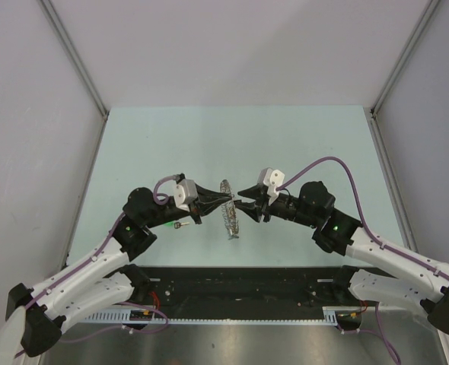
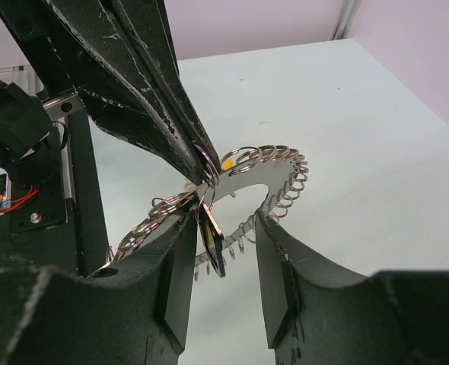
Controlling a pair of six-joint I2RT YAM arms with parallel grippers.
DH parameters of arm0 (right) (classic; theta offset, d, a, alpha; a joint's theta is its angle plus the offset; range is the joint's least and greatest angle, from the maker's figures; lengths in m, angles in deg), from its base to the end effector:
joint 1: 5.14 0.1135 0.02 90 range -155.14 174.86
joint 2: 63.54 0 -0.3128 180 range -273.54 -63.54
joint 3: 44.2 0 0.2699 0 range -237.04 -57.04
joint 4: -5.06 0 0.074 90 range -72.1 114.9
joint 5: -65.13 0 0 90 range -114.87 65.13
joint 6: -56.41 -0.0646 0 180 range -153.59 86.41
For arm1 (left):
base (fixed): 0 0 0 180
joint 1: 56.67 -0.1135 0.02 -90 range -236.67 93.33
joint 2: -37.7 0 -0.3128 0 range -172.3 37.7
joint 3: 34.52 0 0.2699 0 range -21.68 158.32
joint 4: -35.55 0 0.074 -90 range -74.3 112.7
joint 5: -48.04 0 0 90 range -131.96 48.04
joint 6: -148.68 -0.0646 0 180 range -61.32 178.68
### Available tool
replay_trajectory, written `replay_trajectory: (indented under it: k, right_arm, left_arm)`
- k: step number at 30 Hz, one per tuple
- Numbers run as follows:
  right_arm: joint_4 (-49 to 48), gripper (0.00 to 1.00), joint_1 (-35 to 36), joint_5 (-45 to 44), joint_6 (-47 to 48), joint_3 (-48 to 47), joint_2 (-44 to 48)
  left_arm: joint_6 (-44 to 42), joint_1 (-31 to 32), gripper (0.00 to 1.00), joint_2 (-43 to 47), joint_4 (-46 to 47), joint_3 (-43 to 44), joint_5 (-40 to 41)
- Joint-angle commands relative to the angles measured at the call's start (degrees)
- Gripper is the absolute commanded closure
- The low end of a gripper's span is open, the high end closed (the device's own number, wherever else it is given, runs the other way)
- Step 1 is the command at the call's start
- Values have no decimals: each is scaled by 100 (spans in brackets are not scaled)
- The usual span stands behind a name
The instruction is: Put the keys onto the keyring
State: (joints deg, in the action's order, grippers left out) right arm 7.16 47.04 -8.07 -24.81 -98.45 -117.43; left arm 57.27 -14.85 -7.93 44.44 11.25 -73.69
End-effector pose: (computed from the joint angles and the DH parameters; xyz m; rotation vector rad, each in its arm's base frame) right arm 0.1332 0.2021 0.3638 -1.0376 1.2983 0.8159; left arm 0.1253 -0.1577 0.3580 0.9714 1.1564 -0.9619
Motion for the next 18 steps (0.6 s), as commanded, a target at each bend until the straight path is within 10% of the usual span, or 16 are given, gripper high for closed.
replay_trajectory:
  k: [1,18]
  right_arm:
    - [-402,58,38,25,98,1,54]
    - [-517,76,64,87,247,-8,-16]
  left_arm:
    - [106,-8,100,63,445,21,-97]
    - [106,-8,100,-34,533,12,-238]
